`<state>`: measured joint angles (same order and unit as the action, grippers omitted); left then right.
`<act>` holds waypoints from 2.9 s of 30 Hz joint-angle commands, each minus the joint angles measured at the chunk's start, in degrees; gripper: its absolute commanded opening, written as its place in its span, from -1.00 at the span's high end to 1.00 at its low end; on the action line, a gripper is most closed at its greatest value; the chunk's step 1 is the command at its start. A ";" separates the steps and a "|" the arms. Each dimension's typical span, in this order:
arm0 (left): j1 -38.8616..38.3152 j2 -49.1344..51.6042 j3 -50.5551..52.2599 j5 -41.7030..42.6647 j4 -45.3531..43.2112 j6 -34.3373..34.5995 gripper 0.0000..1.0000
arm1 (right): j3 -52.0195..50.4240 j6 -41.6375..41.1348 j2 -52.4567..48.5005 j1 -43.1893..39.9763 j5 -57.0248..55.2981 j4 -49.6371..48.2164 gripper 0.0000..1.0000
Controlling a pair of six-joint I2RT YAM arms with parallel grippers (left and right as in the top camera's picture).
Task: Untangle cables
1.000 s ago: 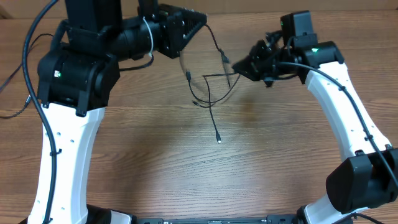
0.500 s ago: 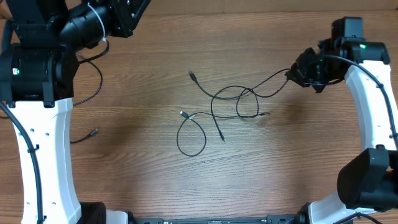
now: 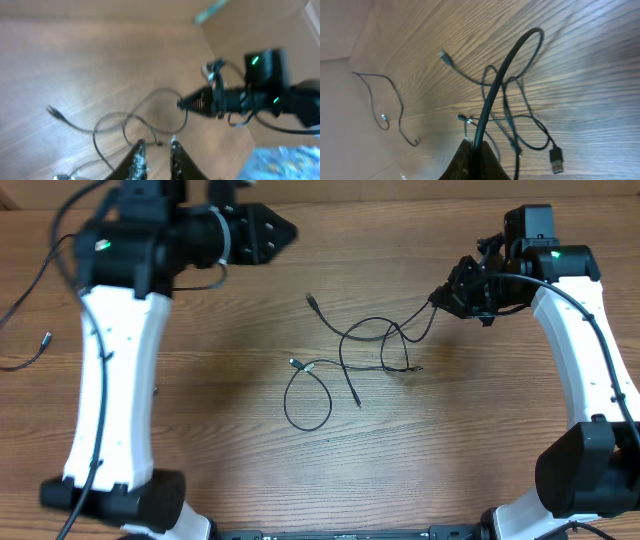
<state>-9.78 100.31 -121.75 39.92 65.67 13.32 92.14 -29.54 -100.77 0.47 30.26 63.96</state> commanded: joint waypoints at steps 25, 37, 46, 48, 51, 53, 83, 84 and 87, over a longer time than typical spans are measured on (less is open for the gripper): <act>-23.04 22.16 1.84 -21.42 1.86 10.21 0.35 | 4.74 -4.96 4.44 -1.16 4.42 -0.17 0.93; -26.03 22.18 13.51 -20.44 -11.74 21.92 0.24 | 4.72 -4.94 4.44 -3.98 4.39 -0.46 0.93; -30.93 22.21 20.13 -24.28 -23.37 31.71 -0.15 | 4.72 -4.92 4.44 -3.98 4.37 -0.35 0.93; -31.28 22.21 21.24 -25.83 -24.76 32.20 -0.07 | 4.72 -4.87 4.44 -3.98 4.37 -0.35 0.93; -31.34 22.21 22.60 -25.94 -26.32 32.15 -0.04 | 4.72 -4.72 4.44 -3.98 4.35 -0.35 0.93; -31.34 22.21 23.21 -25.94 -26.62 32.15 -0.02 | 4.72 -4.72 4.44 -3.98 4.35 -0.35 0.93; -31.36 20.94 27.82 -33.92 -36.33 34.77 0.92 | 4.70 -3.21 4.44 -4.20 2.19 0.48 0.93; -30.34 19.63 27.80 -33.75 -35.89 33.79 0.91 | 4.70 -3.19 4.44 -4.39 1.46 0.83 0.93; -26.49 14.64 27.80 -32.52 -34.01 28.79 0.92 | 4.70 -3.17 4.44 -5.22 -0.44 1.79 0.93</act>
<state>-41.41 122.54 -94.04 7.29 30.33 48.62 95.26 -33.21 -97.67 -3.49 32.64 65.39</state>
